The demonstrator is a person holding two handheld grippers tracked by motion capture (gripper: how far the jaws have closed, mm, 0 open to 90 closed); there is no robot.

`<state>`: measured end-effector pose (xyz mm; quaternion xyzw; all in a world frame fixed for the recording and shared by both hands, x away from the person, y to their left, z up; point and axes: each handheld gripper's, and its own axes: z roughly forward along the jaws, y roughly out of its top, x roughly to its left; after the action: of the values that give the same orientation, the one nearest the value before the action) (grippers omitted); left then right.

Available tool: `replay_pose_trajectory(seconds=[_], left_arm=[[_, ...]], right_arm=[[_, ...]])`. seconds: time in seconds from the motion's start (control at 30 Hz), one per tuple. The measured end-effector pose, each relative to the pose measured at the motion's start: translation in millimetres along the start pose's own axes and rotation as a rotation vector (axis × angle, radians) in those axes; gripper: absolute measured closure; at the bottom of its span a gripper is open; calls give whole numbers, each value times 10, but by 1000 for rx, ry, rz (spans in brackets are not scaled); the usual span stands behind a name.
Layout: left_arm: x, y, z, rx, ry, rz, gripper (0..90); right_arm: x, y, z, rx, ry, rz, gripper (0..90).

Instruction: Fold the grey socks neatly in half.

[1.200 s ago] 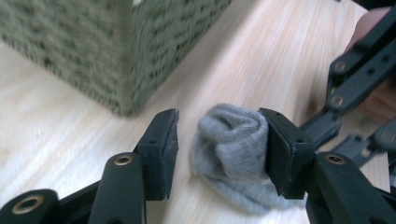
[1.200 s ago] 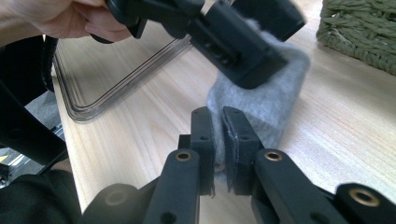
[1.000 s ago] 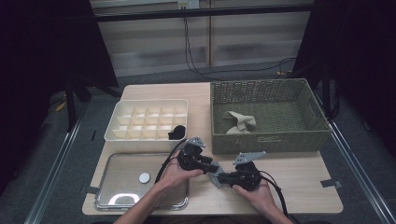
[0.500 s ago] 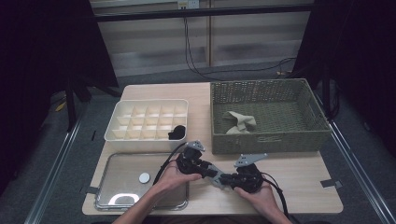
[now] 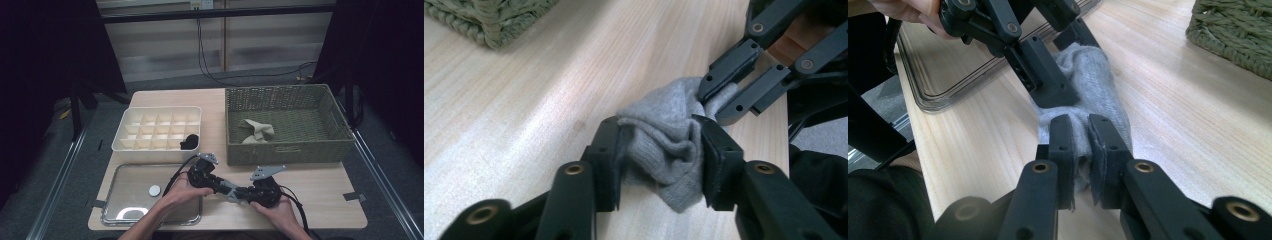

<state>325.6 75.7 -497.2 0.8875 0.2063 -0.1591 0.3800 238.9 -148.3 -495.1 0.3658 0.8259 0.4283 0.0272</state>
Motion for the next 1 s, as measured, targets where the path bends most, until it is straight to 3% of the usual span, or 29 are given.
replay_pose_trajectory(seconds=[0.17, 0.33, 0.37, 0.5, 0.73, 0.77, 0.87, 1.0], left_arm=[[27, -6, -20, -8, -20, 0, 637], [-31, 2, -53, -7, 25, 39, 654], [-37, 7, -60, -9, 43, 40, 656], [-17, 4, -105, -29, 48, 35, 661], [40, -5, -210, -46, 73, 21, 663], [31, -4, -221, -46, 94, 12, 663], [60, -16, -256, -64, 75, 0, 663], [58, -19, -313, -56, 92, -1, 662]], right_arm=[[-15, -1, 3, -12, 13, -11, 798], [-61, -10, 2, -34, 63, 44, 771], [-64, -9, 3, -36, 65, 42, 765], [-66, 0, -16, -50, 67, 38, 708], [-107, -3, -88, -74, 22, 53, 589], [-122, -4, -99, -80, 16, 54, 569], [-164, 6, -128, -102, -28, 68, 476], [-195, 15, -155, -123, -54, 88, 369]])
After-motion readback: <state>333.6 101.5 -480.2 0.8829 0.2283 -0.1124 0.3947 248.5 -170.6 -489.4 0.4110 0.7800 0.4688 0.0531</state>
